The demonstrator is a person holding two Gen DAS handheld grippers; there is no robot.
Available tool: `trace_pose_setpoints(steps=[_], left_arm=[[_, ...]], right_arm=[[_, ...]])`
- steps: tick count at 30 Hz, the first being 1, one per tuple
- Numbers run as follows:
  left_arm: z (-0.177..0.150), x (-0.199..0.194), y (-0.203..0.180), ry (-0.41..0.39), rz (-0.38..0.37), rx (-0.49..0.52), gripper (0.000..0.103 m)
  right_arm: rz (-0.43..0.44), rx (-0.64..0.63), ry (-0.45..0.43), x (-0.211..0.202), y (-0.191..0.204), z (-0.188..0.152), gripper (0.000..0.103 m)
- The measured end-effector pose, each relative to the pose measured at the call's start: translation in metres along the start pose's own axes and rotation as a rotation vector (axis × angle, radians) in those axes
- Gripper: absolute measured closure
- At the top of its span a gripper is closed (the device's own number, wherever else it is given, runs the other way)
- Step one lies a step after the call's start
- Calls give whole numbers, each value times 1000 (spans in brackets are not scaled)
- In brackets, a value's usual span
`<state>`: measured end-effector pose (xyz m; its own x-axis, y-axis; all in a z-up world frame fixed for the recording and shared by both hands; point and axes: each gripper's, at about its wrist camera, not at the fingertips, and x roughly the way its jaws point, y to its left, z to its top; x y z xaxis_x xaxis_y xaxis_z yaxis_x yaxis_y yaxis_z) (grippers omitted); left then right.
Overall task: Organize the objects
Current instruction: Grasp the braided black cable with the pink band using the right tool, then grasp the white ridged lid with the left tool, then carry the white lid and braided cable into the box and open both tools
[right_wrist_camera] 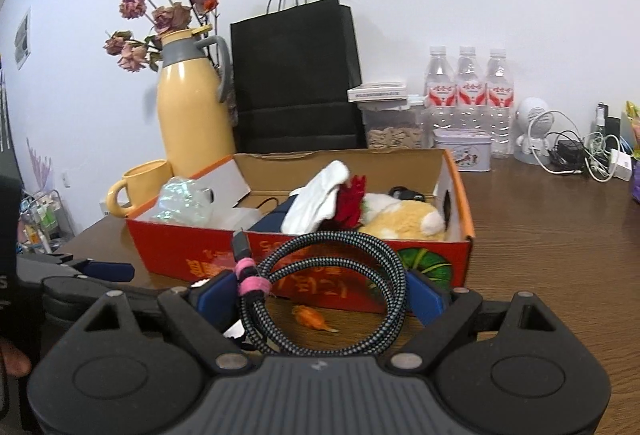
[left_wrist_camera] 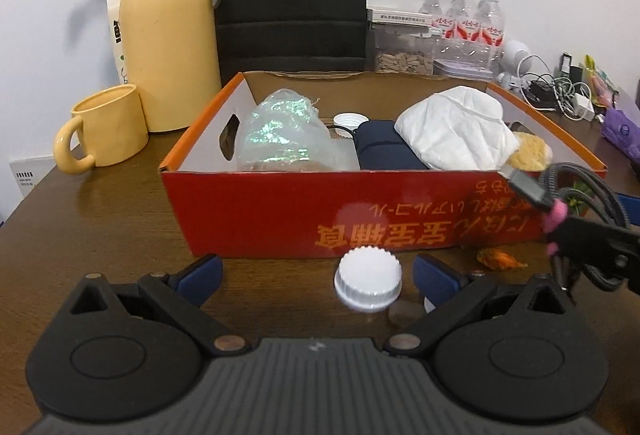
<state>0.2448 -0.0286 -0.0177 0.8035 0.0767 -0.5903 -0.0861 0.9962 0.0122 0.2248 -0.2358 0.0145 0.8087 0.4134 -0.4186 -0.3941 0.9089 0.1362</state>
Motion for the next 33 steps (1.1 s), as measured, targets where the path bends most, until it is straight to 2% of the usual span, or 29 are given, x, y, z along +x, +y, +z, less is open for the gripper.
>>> trace_pose_setpoints(steps=[3,7,9,13,14,15,16,17,18,20,33], left_arm=[[2,7,0,24,5,-21,0],[2,11,-2,17,6,-22,0],[1,12,-5,24,0,-16,8],[0,12,-10,35,-20,-3,16],[-1,12,-10,39,-25,-3,24],[-1,12,-11,44,-29,-3,36],[-2,12,-12,47,-29,-3,42],[-2,11,-13,40,-21,4,57],[-3,10,-13,36,-23,6,62],[-4,7,-11,30,-38,-6,62],[-3,-23,1,-81,-27,-38,62]], right_arm=[[-8,9,-2,-1,-5,0,14],[-11,13,-3,-1,-8,0,14],[-8,10,-3,-1,-8,0,14],[-6,4,-1,-1,-6,-1,14],[-6,4,-1,-1,-6,-1,14],[-6,3,-1,-1,-6,-1,14],[-6,3,-1,-1,-6,-1,14],[-5,2,-1,-1,-6,-1,14],[-5,1,-1,-1,-6,-1,14],[-5,1,-2,-1,-6,-1,14],[-2,-1,-8,-2,-6,-1,14]])
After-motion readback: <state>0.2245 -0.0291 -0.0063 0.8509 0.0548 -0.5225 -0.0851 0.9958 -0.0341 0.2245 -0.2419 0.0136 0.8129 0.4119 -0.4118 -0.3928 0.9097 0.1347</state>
